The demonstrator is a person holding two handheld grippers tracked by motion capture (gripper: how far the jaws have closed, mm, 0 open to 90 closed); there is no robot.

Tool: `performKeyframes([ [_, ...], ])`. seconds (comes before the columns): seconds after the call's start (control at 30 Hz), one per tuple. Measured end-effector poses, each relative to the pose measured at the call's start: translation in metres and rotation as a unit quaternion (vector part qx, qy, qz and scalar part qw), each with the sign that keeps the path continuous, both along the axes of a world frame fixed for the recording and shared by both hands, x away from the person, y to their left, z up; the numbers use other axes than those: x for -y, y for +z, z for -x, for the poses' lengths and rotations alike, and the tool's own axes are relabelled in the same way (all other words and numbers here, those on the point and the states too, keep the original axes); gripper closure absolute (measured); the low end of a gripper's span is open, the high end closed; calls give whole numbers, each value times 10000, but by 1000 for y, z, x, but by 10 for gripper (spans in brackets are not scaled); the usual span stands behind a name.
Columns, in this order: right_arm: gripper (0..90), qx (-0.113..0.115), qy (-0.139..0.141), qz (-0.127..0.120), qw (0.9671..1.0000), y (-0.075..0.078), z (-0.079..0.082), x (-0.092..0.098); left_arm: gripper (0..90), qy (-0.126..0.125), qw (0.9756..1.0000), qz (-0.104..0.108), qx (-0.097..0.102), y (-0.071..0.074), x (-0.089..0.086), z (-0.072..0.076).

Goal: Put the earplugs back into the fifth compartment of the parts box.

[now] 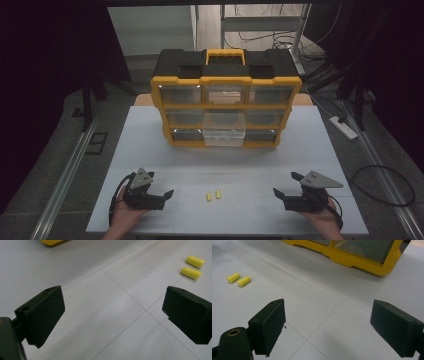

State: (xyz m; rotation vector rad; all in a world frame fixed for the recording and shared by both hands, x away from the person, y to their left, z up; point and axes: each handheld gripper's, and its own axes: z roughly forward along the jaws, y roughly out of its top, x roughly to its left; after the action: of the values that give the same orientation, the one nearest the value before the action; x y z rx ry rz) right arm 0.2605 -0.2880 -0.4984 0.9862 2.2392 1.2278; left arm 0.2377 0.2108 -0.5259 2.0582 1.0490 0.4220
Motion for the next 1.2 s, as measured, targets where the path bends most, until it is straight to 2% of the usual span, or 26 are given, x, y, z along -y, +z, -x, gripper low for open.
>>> performKeyframes([
  [0.5,140,-107,-44,-75,9999,-2,-1,2,42,48,10000,34,29,3,1,-4],
  [0.7,140,-83,-10,21,10000,-2,-2,-3,43,0,10000,66,65,4,0,-2],
  [1.03,143,-85,10,24,10000,-1,-4,-12,43,-46,9999,79,75,5,0,-4],
  [1.2,149,-57,127,26,9999,2,-4,-20,43,-63,9999,51,66,5,2,-5],
])
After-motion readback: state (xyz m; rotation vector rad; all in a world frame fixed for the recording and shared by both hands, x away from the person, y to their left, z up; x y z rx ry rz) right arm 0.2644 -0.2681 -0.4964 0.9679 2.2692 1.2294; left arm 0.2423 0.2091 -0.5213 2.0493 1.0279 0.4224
